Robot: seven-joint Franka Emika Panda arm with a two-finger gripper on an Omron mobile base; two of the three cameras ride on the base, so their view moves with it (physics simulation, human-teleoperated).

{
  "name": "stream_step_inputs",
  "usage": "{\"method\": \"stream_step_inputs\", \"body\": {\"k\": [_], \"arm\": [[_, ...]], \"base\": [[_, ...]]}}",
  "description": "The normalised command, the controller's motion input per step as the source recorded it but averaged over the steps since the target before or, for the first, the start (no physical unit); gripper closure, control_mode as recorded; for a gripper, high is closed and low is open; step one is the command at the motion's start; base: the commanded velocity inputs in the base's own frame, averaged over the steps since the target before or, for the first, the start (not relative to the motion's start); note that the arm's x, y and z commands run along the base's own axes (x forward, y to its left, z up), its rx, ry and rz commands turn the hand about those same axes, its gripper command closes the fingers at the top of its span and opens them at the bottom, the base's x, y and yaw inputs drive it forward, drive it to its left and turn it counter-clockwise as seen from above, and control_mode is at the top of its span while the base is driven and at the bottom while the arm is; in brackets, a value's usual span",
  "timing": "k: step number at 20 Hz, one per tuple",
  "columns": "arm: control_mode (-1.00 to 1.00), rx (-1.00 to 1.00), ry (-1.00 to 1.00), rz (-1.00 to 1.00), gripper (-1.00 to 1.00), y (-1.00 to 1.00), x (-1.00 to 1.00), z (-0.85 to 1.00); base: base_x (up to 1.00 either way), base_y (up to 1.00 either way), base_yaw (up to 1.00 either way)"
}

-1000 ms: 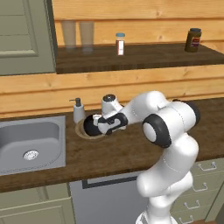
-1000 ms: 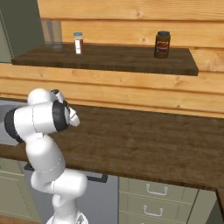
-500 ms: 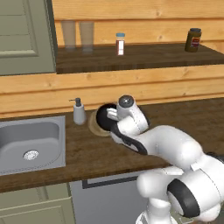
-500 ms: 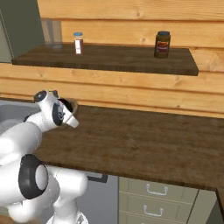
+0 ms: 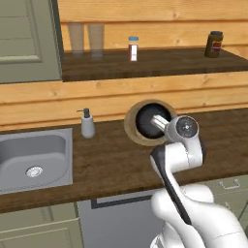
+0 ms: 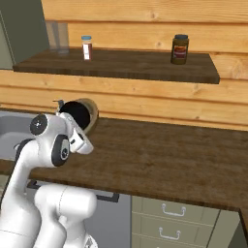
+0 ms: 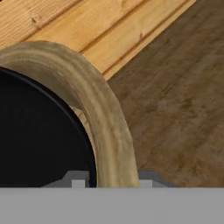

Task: Pick up the bowls on the counter and stack them on top of one another in the open cabinet. Place the smaller bowl on top of the larger bowl.

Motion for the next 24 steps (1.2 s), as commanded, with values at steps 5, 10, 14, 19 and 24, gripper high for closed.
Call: {"method": "stream_step_inputs", "body": {"k": [5, 10, 14, 19, 24], "arm": [[-1.00, 0.21, -0.08, -0.09, 1.00, -0.66, -1.00, 1.00], [-1.00, 0.29, -0.01, -0.05, 1.00, -0.62, -0.90, 1.00], [-1.00, 0.32, 0.00, -0.02, 1.00, -0.59, -0.28, 1.00], [-1.00, 0.32, 0.01, 0.00, 1.00, -0.44, 0.23, 1.00], [-1.00, 0.21, 0.00, 0.00, 1.00, -0.06, 0.96, 0.47]], "base": [[0.00, 0.00, 0.00], [0.00, 0.00, 0.00], [0.00, 0.00, 0.00], [0.00, 0.00, 0.00], [0.00, 0.00, 0.00]]}}
